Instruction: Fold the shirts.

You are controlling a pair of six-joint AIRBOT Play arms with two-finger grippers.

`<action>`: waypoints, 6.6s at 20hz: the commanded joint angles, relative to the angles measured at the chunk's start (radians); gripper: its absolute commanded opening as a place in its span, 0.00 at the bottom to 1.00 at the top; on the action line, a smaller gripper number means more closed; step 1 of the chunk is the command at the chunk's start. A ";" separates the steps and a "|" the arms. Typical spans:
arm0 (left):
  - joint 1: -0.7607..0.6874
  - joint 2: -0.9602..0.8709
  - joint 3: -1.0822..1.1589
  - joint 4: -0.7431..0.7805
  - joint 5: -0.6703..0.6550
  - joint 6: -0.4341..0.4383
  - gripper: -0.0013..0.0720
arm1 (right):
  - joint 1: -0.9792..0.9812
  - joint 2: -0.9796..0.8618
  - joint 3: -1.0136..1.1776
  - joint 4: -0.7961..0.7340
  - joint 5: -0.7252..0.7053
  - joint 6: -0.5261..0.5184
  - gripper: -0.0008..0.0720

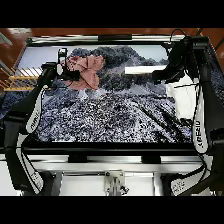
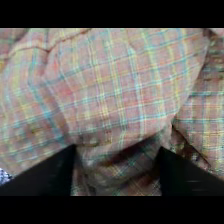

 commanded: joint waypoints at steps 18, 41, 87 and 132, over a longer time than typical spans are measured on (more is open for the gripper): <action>-0.373 0.768 0.055 -0.003 -0.038 0.116 0.05 | 0.001 0.505 0.002 -0.080 0.129 0.057 0.81; -0.163 0.839 -0.832 -0.165 -0.441 -0.011 1.00 | -0.121 0.388 -0.502 0.328 -0.005 -0.065 0.94; -0.014 0.956 -0.386 -0.473 -0.120 0.472 0.05 | -0.020 0.431 -0.119 0.125 0.485 -0.072 0.08; -0.014 1.184 -1.171 -0.648 0.086 0.441 0.05 | -0.181 0.183 0.008 0.327 -0.225 0.097 0.81</action>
